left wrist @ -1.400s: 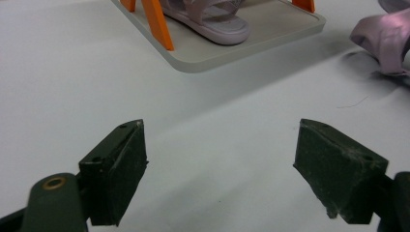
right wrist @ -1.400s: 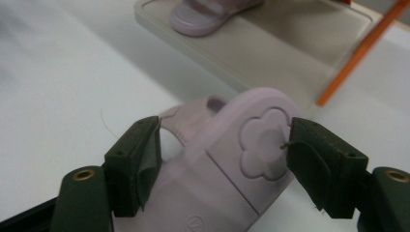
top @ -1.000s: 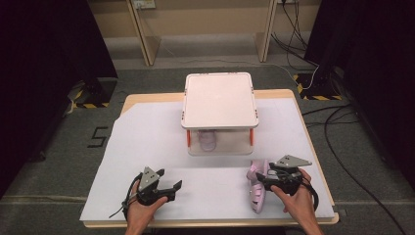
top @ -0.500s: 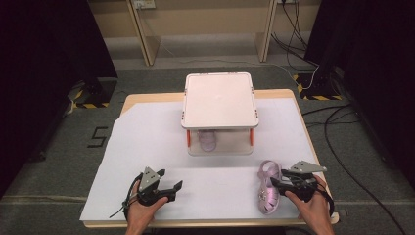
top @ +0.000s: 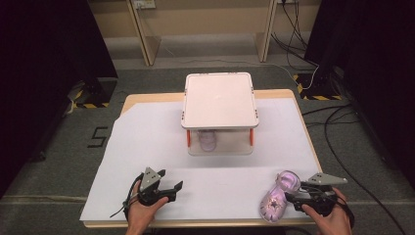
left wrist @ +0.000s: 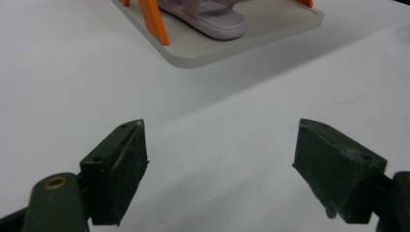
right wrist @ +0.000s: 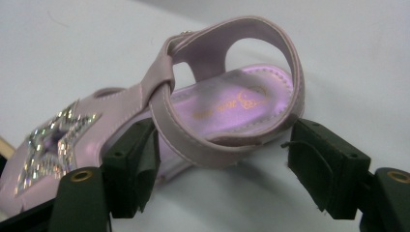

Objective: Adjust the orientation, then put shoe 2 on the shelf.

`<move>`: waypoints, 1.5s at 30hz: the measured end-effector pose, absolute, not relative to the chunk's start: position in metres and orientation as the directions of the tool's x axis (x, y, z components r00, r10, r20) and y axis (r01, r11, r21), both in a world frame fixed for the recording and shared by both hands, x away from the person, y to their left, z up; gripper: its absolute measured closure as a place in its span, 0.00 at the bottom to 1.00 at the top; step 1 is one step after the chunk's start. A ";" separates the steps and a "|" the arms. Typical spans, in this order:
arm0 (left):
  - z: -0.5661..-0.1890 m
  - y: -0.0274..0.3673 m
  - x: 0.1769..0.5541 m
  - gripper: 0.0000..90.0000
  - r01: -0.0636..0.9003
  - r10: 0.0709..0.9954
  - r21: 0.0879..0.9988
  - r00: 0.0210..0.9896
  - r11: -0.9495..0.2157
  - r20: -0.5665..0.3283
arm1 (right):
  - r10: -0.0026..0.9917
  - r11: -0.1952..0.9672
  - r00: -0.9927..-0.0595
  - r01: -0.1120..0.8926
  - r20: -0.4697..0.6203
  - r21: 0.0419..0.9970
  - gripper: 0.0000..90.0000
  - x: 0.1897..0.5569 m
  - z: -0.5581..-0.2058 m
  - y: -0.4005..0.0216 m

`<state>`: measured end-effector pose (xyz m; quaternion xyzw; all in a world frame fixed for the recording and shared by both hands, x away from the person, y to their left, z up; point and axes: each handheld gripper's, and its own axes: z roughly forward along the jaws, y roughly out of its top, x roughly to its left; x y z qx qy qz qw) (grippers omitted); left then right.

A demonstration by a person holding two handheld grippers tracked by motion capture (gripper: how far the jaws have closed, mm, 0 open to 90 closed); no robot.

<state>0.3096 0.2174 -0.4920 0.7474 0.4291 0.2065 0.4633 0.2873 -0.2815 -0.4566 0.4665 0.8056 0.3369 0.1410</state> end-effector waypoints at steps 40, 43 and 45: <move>-0.492 0.218 0.312 0.21 0.451 0.838 0.873 0.536 -0.182 -0.102 | 0.621 0.320 -0.728 0.573 0.290 0.754 0.49 0.304 -0.463 -0.274; -0.492 0.218 0.313 0.21 0.457 0.837 0.869 0.537 -0.188 -0.102 | 0.604 0.294 -0.720 0.599 0.341 0.745 0.57 0.304 -0.465 -0.275; -0.492 0.218 0.313 0.21 0.458 0.838 0.869 0.537 -0.188 -0.101 | 0.603 0.283 -0.714 0.609 0.356 0.741 0.61 0.304 -0.465 -0.276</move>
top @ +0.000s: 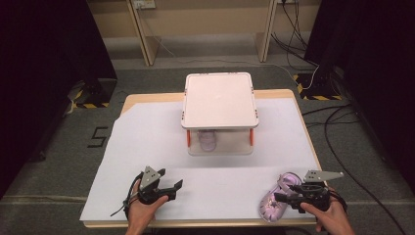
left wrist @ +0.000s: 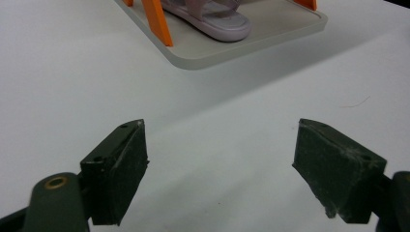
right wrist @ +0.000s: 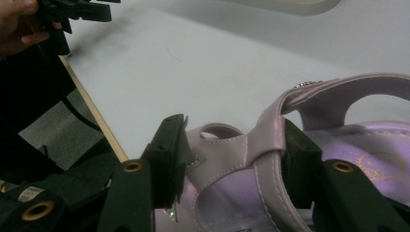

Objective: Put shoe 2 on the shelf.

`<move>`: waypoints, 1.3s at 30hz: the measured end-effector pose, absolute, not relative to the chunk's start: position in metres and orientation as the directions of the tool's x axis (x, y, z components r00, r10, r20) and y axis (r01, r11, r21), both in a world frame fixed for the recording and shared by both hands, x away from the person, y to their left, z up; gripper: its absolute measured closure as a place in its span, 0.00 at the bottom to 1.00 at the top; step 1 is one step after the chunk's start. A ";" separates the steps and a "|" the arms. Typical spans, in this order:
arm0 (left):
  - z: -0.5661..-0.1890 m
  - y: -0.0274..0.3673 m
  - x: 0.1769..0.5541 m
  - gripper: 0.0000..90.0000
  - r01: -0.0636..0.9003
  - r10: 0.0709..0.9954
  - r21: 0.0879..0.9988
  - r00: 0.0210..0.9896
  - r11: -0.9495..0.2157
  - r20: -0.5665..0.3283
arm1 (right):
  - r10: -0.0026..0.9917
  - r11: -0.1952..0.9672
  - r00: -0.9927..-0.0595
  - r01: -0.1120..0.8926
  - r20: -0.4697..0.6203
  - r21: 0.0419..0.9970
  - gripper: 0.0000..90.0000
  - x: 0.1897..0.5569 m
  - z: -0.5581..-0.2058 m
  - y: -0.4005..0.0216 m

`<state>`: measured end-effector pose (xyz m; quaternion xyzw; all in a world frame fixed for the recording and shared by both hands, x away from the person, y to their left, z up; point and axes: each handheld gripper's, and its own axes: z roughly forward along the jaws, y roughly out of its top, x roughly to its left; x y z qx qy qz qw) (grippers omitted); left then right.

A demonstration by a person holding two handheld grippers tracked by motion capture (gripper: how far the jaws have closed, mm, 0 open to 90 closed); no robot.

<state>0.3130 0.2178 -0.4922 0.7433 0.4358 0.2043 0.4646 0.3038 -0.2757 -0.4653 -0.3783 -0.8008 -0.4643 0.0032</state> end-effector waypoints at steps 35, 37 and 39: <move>-0.490 0.219 0.311 0.22 0.443 0.835 0.878 0.542 -0.184 -0.098 | 0.695 0.168 -0.606 0.659 0.386 0.733 0.52 0.344 -0.468 -0.232; -0.490 0.219 0.311 0.22 0.446 0.835 0.875 0.542 -0.187 -0.098 | 0.700 0.178 -0.606 0.661 0.378 0.729 0.48 0.339 -0.467 -0.231; -0.490 0.219 0.311 0.22 0.442 0.834 0.877 0.543 -0.187 -0.096 | 0.694 0.168 -0.600 0.672 0.398 0.721 0.44 0.334 -0.465 -0.229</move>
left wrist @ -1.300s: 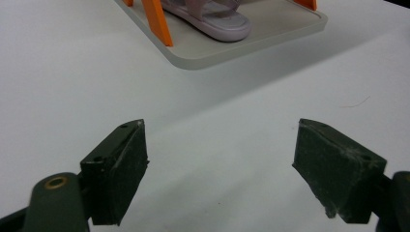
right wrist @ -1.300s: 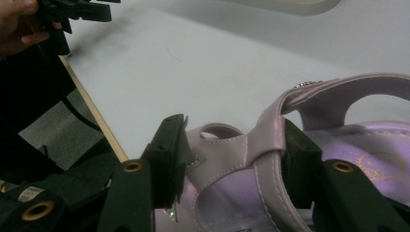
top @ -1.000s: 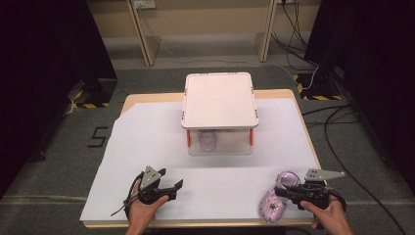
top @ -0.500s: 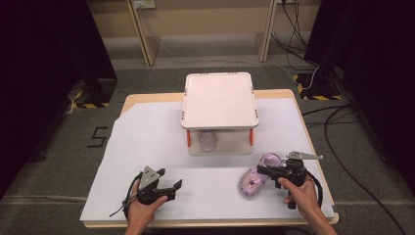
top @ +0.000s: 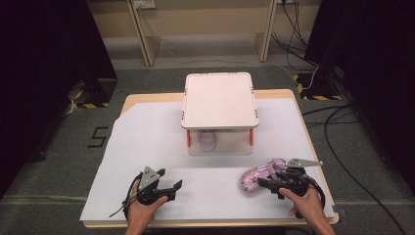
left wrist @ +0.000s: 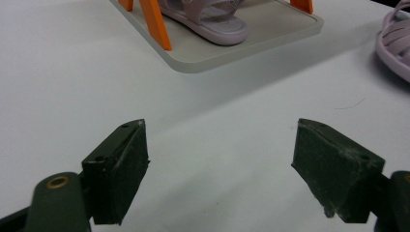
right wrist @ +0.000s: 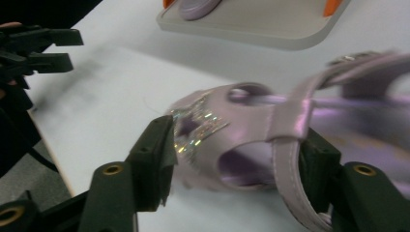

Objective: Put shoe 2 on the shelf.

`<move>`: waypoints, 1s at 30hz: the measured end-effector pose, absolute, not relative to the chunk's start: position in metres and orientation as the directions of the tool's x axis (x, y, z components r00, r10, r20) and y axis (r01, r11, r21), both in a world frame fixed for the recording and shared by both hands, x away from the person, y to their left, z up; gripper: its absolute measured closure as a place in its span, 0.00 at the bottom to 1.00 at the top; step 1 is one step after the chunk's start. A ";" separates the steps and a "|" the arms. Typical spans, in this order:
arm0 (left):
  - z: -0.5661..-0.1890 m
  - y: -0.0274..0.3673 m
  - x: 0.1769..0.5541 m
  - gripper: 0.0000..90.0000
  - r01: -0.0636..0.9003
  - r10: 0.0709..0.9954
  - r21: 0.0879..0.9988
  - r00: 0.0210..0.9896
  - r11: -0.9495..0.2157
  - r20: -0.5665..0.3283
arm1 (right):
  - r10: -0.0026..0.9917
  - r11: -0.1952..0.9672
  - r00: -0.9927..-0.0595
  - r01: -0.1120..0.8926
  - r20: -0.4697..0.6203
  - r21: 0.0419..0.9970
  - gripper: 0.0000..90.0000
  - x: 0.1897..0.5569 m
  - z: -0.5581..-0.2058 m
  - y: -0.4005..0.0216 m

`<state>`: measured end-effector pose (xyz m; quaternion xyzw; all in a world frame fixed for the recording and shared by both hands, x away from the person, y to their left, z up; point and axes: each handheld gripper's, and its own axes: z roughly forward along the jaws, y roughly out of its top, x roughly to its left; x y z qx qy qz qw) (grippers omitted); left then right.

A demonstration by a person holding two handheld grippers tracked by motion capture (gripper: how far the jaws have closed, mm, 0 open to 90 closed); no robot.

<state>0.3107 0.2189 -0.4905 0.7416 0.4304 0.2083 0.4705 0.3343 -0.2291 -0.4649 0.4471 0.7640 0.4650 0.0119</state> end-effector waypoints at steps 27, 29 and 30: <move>-0.491 0.218 0.311 0.22 0.447 0.832 0.873 0.546 -0.193 -0.095 | 0.669 0.394 -0.738 0.448 0.083 0.803 0.47 0.303 -0.433 -0.249; -0.491 0.218 0.311 0.22 0.448 0.832 0.873 0.546 -0.194 -0.095 | 0.669 0.411 -0.741 0.438 0.062 0.799 0.46 0.305 -0.436 -0.251; -0.491 0.218 0.311 0.22 0.448 0.832 0.872 0.546 -0.195 -0.094 | 0.666 0.424 -0.744 0.433 0.049 0.796 0.46 0.306 -0.437 -0.251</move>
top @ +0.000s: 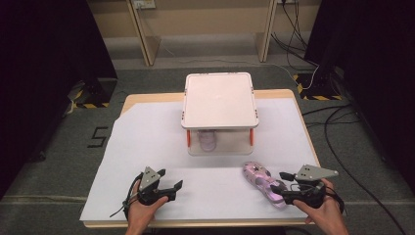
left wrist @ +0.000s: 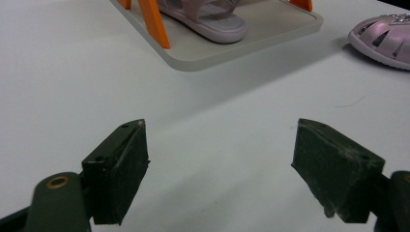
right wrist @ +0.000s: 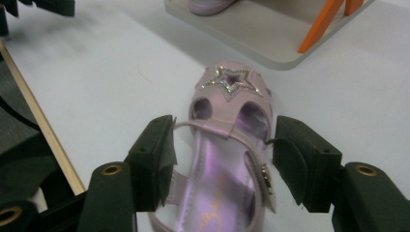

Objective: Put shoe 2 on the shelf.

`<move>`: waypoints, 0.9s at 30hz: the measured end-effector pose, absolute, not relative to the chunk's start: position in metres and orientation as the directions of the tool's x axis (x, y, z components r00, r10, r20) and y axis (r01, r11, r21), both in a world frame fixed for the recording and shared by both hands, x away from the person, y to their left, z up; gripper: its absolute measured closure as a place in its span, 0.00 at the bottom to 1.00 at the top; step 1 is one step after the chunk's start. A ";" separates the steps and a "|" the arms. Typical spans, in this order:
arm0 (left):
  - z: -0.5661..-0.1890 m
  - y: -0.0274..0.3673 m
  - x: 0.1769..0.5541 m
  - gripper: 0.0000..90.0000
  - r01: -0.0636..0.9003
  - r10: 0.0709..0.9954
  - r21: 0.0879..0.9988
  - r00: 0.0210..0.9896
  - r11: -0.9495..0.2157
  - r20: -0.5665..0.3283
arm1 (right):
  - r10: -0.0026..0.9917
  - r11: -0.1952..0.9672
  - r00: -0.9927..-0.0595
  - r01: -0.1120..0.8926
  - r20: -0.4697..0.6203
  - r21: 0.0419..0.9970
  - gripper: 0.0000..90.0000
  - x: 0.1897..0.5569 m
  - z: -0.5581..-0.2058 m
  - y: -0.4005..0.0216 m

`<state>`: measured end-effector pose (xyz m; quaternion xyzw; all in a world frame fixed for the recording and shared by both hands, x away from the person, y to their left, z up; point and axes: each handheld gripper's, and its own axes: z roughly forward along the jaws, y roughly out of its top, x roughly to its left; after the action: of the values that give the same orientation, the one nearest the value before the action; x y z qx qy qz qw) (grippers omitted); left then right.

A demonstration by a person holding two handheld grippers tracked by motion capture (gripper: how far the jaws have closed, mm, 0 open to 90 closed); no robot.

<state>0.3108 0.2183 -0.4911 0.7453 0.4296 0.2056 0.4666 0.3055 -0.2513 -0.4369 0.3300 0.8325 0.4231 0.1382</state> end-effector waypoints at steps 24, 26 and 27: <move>-0.492 0.216 0.314 0.22 0.455 0.834 0.869 0.542 -0.191 -0.100 | 0.593 0.576 -0.800 0.342 -0.092 0.743 0.43 0.317 -0.454 -0.218; -0.493 0.216 0.314 0.22 0.457 0.835 0.869 0.541 -0.191 -0.101 | 0.593 0.580 -0.798 0.333 -0.105 0.744 0.45 0.317 -0.454 -0.214; -0.493 0.216 0.314 0.22 0.456 0.835 0.870 0.541 -0.190 -0.101 | 0.594 0.582 -0.797 0.330 -0.111 0.743 0.46 0.316 -0.454 -0.212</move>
<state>0.3141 0.2165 -0.4925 0.7440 0.4338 0.2034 0.4658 0.3164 -0.2123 -0.4536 0.2650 0.8716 0.3726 0.1768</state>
